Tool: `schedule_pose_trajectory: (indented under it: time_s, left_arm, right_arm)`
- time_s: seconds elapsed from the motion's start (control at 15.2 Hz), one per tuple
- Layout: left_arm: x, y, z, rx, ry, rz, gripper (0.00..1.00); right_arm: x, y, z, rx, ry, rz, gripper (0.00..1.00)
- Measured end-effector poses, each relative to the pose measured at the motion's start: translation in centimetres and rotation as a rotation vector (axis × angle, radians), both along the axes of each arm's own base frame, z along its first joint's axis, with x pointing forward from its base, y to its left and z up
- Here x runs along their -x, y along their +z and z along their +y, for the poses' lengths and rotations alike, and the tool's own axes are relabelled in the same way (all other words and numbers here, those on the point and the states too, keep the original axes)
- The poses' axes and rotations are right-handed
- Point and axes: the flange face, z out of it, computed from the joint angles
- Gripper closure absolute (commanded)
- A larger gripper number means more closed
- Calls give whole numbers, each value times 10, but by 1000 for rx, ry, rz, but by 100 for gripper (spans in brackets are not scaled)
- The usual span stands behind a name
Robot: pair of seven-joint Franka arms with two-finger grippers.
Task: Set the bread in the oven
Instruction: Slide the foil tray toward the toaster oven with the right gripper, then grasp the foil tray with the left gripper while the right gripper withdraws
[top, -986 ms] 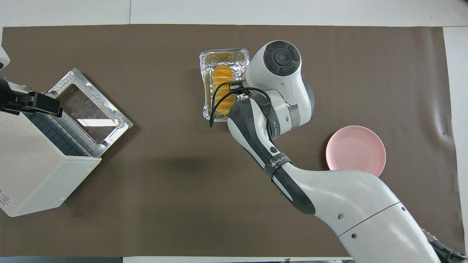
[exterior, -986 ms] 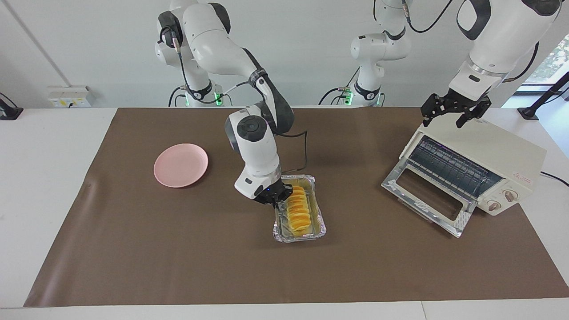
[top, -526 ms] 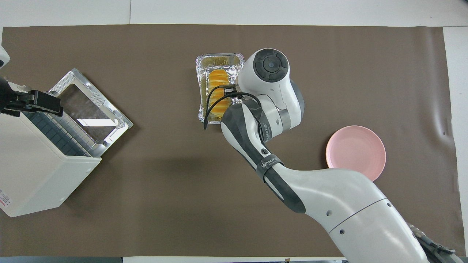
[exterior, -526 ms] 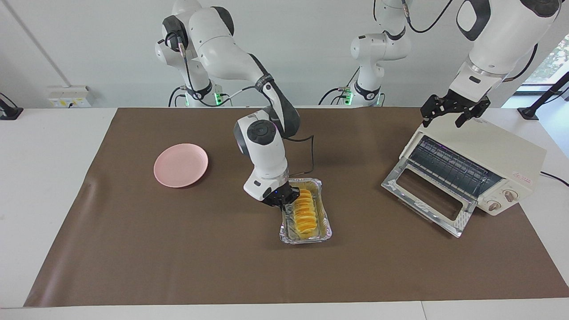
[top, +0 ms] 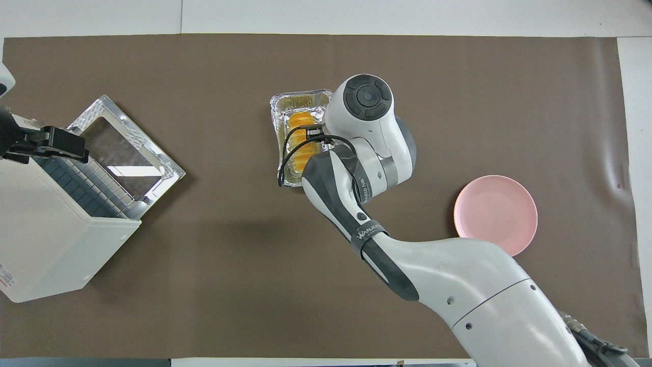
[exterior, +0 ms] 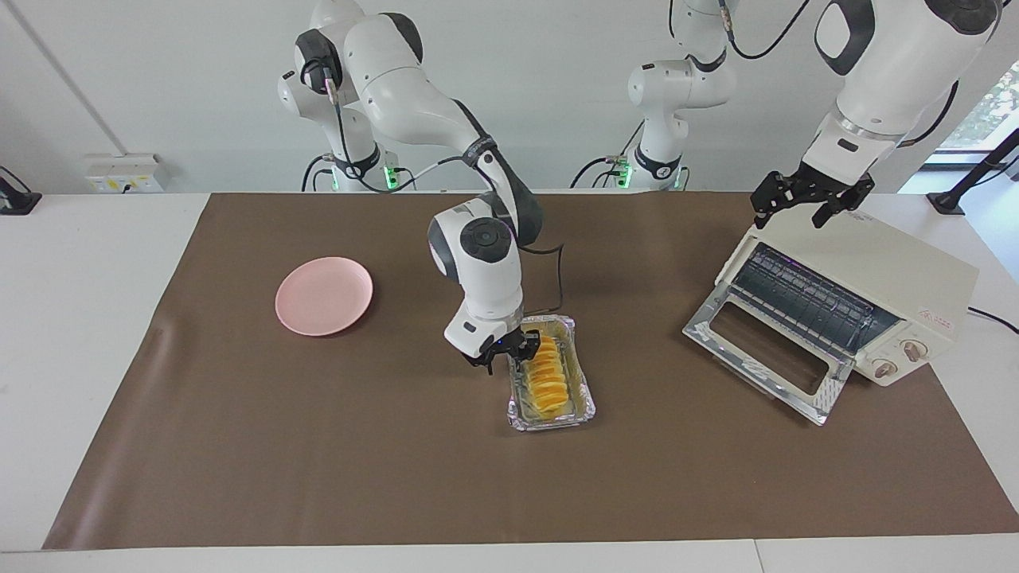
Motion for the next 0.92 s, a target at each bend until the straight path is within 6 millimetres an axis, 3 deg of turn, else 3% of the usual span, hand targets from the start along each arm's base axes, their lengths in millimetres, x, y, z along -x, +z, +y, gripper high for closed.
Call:
schedule_pose_trajectory:
  time_s: [0.2, 0.39, 0.59, 0.72, 0.92]
  left_arm:
    - [-1, -5, -13, 0, -23, 5, 0]
    - [-10, -26, -61, -4, -26, 25, 0]
    - [-39, -50, -138, -10, 25, 35, 0]
    - [-64, -79, -217, -14, 107, 29, 0]
    - [-64, -120, -304, -15, 192, 5, 0]
  right_arm:
    - [-10, 49, -30, 3, -25, -32, 0]
    - [-17, 109, -91, 11, -20, -24, 0]
    - [-5, 161, -162, 33, -6, 47, 0]
    - [12, 197, -220, 37, -25, 86, 0]
    - [39, 235, -300, 33, -42, 135, 0]
